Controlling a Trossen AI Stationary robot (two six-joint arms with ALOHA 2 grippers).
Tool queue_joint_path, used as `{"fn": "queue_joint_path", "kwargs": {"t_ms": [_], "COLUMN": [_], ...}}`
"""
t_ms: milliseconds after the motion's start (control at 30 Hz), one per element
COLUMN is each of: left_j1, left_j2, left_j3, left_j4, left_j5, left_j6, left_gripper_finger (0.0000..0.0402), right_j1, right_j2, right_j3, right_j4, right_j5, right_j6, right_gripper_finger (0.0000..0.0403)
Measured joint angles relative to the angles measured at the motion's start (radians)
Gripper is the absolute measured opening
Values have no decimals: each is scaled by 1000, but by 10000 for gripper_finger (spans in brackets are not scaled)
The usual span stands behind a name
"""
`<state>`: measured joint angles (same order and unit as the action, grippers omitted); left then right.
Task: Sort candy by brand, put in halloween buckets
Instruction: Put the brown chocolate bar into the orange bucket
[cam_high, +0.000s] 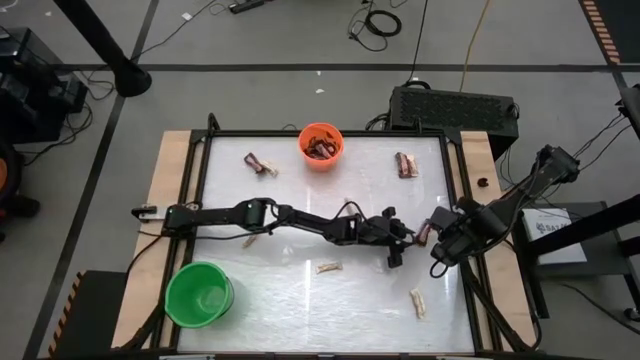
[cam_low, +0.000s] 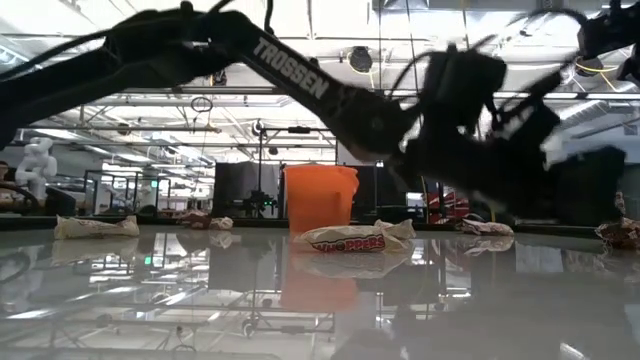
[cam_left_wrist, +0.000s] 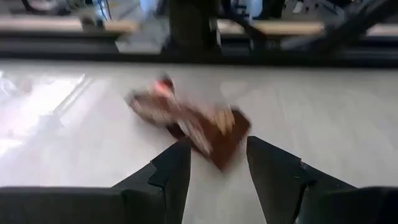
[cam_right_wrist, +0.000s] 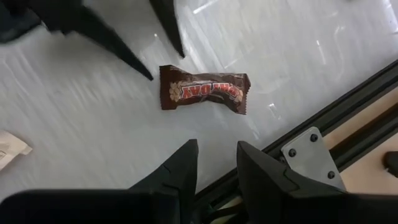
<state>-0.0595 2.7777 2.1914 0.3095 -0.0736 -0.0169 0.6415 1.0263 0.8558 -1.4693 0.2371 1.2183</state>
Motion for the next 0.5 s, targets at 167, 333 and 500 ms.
{"fn": "queue_joint_path", "kwargs": {"t_ms": [167,333,500], "left_j1": [1,-1,5], "left_j2": [44,54,53], "left_j3": [71,73,73], "left_j4": [-4,-20,-30], "left_j5": [13,-5,-2], "left_j6": [-12,-31,-31], "left_gripper_finger": [164,164,164], "right_j1": [0,0,0], "right_j2": [-2,-2,-2], "right_j3": [0,0,0], "right_j4": [7,9,15], "right_j5": [0,2,2], "right_j6": [5,3,3], "right_gripper_finger": [105,105,105]}}
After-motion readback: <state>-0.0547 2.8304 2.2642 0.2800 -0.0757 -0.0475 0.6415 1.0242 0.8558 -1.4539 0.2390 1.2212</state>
